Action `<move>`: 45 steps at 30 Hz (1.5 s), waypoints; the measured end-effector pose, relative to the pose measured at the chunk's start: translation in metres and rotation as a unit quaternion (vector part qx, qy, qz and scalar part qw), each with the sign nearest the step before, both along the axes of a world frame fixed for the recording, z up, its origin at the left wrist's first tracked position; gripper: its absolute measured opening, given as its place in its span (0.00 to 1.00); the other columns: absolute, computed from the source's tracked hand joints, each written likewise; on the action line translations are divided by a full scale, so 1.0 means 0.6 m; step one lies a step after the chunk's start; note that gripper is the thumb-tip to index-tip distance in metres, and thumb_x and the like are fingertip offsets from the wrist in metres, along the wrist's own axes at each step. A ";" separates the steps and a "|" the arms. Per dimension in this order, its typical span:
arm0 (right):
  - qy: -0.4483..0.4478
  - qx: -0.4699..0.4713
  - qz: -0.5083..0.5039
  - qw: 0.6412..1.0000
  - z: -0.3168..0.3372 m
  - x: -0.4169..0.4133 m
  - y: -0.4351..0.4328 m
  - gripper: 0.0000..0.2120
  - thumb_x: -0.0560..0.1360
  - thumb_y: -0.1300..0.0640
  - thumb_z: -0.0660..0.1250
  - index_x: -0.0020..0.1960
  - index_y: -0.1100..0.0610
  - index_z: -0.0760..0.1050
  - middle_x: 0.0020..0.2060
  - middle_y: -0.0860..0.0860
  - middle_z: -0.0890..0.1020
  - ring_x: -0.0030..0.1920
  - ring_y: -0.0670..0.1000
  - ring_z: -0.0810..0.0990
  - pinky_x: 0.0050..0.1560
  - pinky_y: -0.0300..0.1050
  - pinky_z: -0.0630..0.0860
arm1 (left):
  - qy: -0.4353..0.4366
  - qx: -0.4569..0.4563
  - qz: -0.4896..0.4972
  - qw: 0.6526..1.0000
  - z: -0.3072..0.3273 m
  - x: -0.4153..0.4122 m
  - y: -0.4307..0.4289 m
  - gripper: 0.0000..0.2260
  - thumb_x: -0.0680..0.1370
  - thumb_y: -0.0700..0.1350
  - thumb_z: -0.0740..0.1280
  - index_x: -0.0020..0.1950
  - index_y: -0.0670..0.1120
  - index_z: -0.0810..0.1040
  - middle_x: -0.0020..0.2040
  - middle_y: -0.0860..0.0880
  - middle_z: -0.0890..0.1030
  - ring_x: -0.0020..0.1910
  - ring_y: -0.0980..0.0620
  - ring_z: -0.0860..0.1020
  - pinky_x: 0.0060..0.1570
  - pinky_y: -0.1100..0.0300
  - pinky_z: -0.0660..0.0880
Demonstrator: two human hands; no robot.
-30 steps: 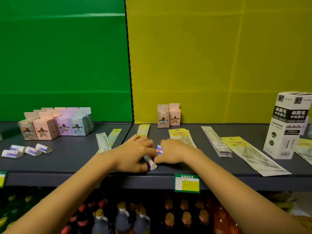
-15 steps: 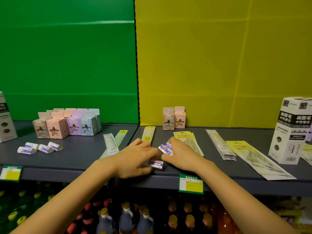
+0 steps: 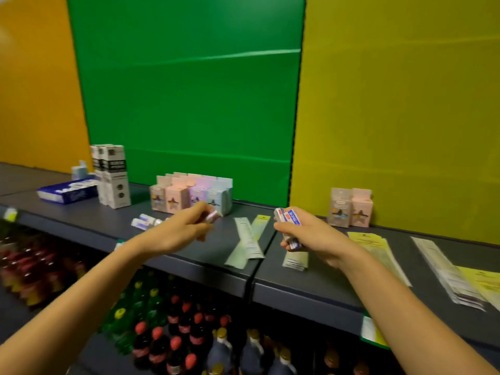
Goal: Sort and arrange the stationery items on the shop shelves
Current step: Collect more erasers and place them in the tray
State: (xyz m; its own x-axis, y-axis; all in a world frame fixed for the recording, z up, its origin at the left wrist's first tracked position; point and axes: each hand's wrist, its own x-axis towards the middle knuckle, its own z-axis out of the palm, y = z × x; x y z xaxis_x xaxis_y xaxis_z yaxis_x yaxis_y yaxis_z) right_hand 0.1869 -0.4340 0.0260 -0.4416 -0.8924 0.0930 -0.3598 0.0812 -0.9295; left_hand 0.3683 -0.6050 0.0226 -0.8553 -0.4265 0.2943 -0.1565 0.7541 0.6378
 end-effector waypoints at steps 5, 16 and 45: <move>0.014 -0.008 0.072 0.997 0.002 0.070 -0.121 0.04 0.77 0.56 0.63 0.47 0.55 0.68 0.32 0.51 0.72 0.29 0.44 0.72 0.28 0.31 0.70 | -0.001 0.066 0.122 0.990 -0.005 0.135 -0.095 0.03 0.75 0.42 0.63 0.47 0.46 0.70 0.36 0.48 0.69 0.33 0.52 0.67 0.36 0.59 0.65; 0.019 0.000 0.176 0.984 -0.017 0.313 -0.404 0.04 0.76 0.54 0.64 0.48 0.54 0.71 0.37 0.51 0.75 0.31 0.45 0.71 0.30 0.34 0.68 | -0.027 -0.015 0.304 0.952 -0.027 0.465 -0.281 0.10 0.79 0.47 0.60 0.40 0.43 0.72 0.33 0.50 0.69 0.32 0.53 0.67 0.36 0.57 0.64; 0.199 0.028 0.050 0.978 0.036 0.450 -1.013 0.10 0.78 0.57 0.57 0.56 0.61 0.69 0.47 0.59 0.76 0.40 0.51 0.72 0.37 0.42 0.68 | 0.005 -0.031 0.271 0.962 -0.001 0.572 -0.848 0.11 0.81 0.50 0.54 0.47 0.45 0.72 0.39 0.49 0.75 0.36 0.51 0.73 0.37 0.58 0.68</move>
